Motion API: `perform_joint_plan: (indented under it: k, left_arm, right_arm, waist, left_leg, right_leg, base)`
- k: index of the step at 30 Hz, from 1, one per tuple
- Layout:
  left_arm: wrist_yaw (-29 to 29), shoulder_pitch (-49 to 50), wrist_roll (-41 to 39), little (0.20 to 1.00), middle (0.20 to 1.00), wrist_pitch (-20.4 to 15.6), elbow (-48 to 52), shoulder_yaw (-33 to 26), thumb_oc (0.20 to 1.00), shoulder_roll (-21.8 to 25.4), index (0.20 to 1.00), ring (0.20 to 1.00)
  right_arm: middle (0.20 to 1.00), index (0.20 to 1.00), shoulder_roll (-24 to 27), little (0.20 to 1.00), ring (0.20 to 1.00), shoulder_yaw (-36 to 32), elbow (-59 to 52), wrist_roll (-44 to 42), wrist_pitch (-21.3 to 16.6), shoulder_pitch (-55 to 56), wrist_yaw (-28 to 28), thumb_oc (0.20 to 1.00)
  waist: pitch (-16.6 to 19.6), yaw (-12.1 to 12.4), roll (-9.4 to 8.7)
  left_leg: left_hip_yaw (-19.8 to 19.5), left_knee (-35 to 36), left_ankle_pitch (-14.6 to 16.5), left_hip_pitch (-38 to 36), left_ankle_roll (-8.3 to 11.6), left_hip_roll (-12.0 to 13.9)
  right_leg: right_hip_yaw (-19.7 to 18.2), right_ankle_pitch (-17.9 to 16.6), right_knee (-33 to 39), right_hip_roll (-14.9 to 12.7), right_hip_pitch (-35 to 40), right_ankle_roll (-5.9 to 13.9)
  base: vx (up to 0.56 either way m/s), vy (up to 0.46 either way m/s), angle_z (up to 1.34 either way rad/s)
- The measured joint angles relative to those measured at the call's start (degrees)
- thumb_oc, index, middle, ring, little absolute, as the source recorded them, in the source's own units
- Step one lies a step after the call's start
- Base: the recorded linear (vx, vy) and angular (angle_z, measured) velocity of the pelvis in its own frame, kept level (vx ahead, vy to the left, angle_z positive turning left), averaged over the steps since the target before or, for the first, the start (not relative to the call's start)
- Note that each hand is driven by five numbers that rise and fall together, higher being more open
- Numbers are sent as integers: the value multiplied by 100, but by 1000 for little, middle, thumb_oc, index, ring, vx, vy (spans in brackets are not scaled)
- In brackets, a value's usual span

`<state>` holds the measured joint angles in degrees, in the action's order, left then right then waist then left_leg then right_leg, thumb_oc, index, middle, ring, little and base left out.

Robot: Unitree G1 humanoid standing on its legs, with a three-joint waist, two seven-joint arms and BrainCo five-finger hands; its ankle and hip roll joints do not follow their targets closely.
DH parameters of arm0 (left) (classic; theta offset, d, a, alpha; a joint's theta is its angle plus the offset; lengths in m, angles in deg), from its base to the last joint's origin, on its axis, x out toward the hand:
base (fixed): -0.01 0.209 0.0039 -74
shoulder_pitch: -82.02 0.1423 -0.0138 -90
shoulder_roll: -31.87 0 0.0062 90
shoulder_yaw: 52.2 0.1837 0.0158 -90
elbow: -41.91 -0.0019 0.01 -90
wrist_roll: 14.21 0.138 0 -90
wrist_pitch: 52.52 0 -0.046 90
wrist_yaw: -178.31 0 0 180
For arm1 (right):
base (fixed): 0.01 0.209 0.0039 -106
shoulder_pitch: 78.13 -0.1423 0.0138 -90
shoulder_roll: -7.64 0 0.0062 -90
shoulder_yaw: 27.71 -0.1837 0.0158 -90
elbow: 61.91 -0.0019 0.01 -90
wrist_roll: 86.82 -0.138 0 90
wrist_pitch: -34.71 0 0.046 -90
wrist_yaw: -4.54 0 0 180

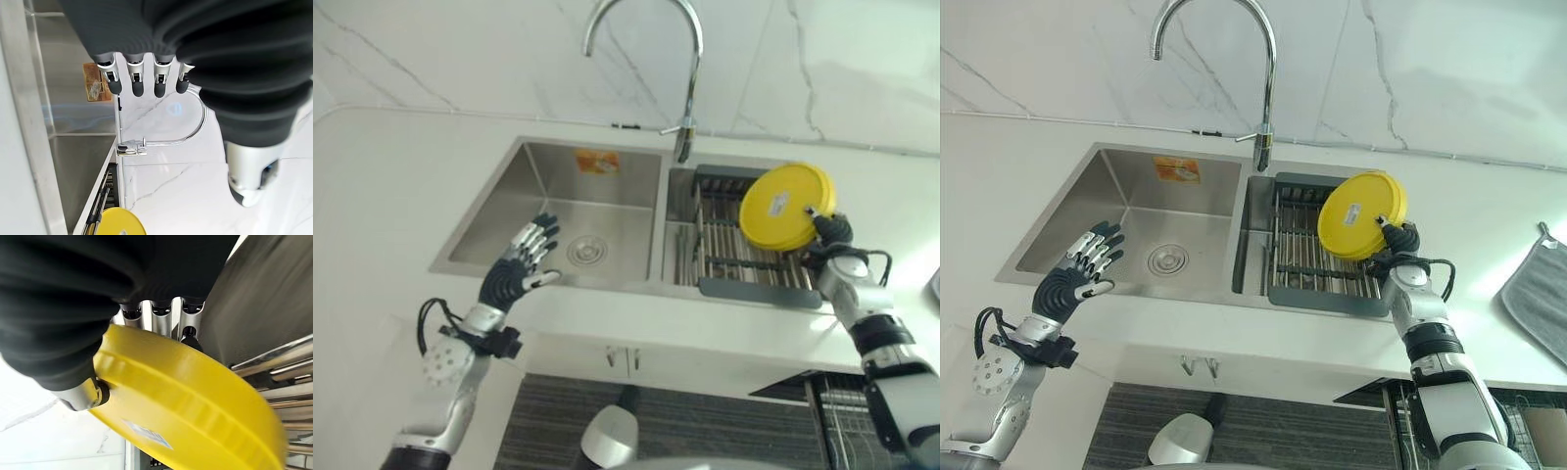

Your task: Place the dishes in the dishwasher.

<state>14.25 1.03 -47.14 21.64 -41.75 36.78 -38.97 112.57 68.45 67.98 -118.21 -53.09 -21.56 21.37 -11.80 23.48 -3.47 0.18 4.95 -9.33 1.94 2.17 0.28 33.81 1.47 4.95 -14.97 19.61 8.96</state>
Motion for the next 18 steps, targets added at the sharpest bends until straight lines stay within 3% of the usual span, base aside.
perform_joint_plan:
  k: [5, 12, 18]
  left_arm:
    - [51, -8, -101, 1000, 1000, 1, 0, 110, 1000, -54, 1000, 1000]
    - [53, -6, -201, 1000, 1000, 0, 1, 114, 1000, -61, 1000, 1000]
    - [53, -23, -201, 1000, 1000, 1, 1, 117, 1000, -121, 1000, 1000]
  right_arm:
    - [200, 200, -117, 200, 200, -20, -54, -40, -448, 87, 4, 200]
    - [200, 200, -159, 200, 200, -53, -494, -201, -699, 278, 119, 200]
    - [200, 200, -1027, 200, 200, -326, -1383, -1609, -1369, 503, 38, 200]
  waist:
    - [-42, -63, 110]
    - [-39, -98, 168]
    - [-37, -199, 220]
  left_leg:
    - [-8, 0, -16, 0, -10, 0]
    - [-4, 0, -18, -2, -15, 5]
    - [10, 1, 12, -11, 10, 31]
  right_leg:
    - [-3, -1, 0, 3, 2, 2]
    - [-11, -5, -1, 6, 5, 4]
    - [-19, -5, -63, -1, -14, 2]
  base:
    - [0, 0, 0]
    - [0, 0, 0]
    - [-39, -2, 0]
